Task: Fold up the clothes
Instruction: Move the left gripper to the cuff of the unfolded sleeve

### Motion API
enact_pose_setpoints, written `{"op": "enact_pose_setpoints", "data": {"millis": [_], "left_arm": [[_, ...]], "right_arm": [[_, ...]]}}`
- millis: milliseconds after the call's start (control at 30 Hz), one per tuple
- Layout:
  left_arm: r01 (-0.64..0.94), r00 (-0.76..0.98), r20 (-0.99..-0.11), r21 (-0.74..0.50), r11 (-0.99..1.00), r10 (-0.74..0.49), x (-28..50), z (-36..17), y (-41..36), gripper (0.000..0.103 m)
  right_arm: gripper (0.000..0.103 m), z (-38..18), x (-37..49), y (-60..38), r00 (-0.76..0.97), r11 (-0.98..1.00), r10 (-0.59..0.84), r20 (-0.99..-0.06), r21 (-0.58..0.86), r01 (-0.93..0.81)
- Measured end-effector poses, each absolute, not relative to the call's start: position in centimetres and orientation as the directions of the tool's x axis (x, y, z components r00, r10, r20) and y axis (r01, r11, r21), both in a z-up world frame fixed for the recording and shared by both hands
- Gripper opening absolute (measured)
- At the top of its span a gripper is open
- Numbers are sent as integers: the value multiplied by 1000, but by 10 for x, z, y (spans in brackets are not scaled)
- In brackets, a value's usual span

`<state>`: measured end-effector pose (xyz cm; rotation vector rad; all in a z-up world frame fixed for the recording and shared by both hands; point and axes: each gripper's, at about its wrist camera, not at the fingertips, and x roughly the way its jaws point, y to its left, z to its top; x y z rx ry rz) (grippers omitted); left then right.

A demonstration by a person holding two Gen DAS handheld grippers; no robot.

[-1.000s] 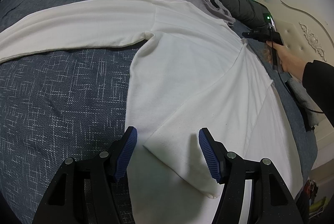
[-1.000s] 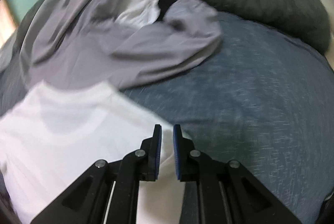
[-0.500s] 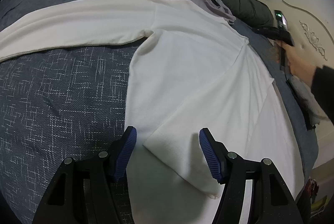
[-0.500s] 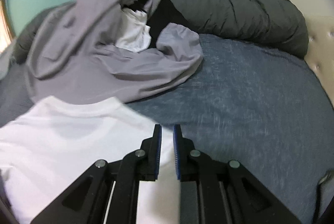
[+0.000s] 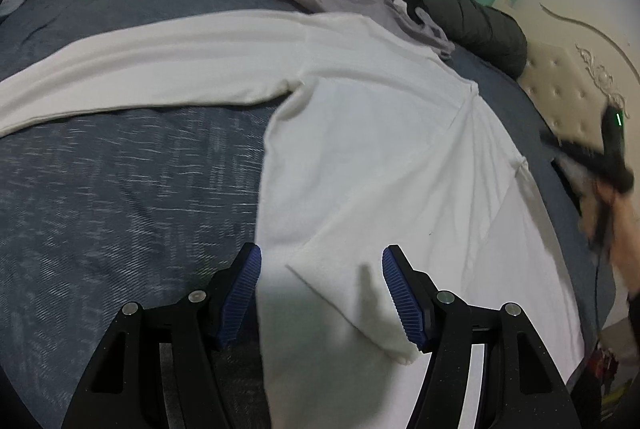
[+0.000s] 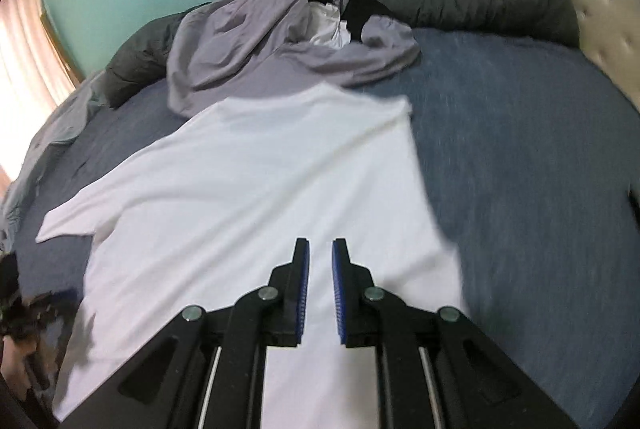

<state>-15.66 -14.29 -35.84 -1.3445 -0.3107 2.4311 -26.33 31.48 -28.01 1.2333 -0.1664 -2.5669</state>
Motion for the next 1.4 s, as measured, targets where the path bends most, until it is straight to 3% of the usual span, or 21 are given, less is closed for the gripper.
{"op": "enact_pose_setpoints", "data": {"millis": [367,500,633,900,1000,1400], "left_arm": [[-91,-509,-786,-356,-930,351,-133,-334,-171,68],[-58,-510,-798,-341,-938,322,-132,-320,-190,68],[19,-519,-790,-393,-919,327,-130,-313,-224,68],[216,-547,-790,-454,-865,278,-138,-312,-311,69],[272,-560,-794,-445,-853,235,-143,-315,-342,80],[473,-555,-829,-385,-793,71,-167,-332,-440,80]], "right_arm": [[14,-299,-161,294,-578,-907,-415,-703,364,210],[26,-300,-149,289,-597,-904,-420,-683,375,206],[27,-300,-137,284,-616,-900,-424,-664,386,203],[32,-311,-137,291,-614,-877,-457,-644,442,189],[36,-310,-138,292,-630,-882,-444,-637,432,186],[41,-316,-146,282,-638,-891,-433,-637,409,197]]}}
